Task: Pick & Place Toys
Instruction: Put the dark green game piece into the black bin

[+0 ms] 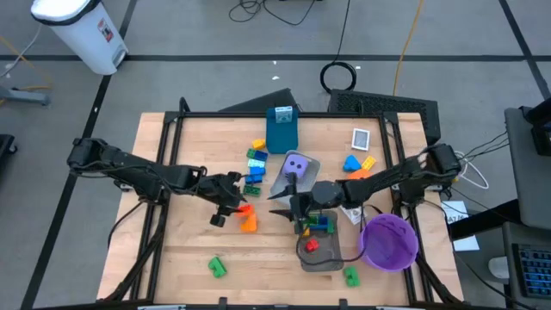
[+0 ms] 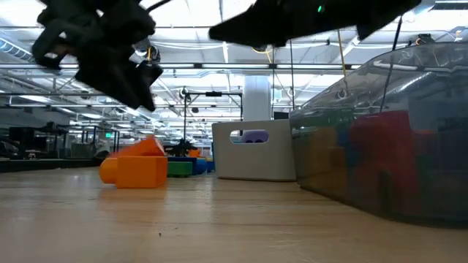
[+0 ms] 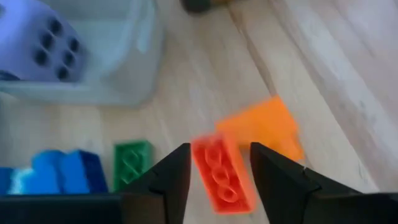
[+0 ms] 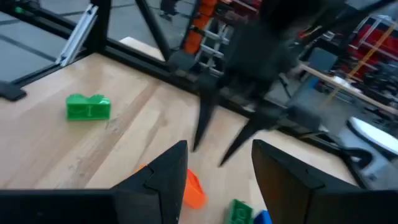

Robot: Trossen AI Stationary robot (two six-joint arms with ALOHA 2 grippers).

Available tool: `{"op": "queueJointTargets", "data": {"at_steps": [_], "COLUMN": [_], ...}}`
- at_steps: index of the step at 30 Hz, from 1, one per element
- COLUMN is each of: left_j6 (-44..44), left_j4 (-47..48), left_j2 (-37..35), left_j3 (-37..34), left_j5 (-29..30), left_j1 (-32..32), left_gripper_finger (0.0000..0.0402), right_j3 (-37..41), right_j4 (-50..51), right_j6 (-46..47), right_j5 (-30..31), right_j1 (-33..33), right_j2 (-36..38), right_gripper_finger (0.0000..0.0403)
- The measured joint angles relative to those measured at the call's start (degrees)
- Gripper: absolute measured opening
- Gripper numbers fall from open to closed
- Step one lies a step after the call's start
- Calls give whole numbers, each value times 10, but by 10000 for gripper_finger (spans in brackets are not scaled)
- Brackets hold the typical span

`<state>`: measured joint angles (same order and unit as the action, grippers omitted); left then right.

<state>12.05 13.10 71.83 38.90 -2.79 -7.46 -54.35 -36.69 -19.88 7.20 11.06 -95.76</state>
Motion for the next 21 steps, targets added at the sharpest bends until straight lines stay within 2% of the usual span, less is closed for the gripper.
{"op": "queueJointTargets", "data": {"at_steps": [7,12,16,21], "left_j6": [-2,-16,-64,-63], "left_j4": [17,39,39,47], "left_j2": [0,3,3,3], "left_j3": [19,19,19,19], "left_j5": [3,3,-11,-2], "left_j1": [20,32,41,44], "left_gripper_finger": [81,53,69,132], "right_j3": [-5,-5,-5,-5], "right_j4": [-62,-66,-72,-74], "right_j6": [21,31,43,47], "right_j5": [-14,-15,-15,-15], "right_j1": [-26,-30,-30,-31], "right_j2": [-69,-70,-70,-70], "right_gripper_finger": [191,210,228,247]}}
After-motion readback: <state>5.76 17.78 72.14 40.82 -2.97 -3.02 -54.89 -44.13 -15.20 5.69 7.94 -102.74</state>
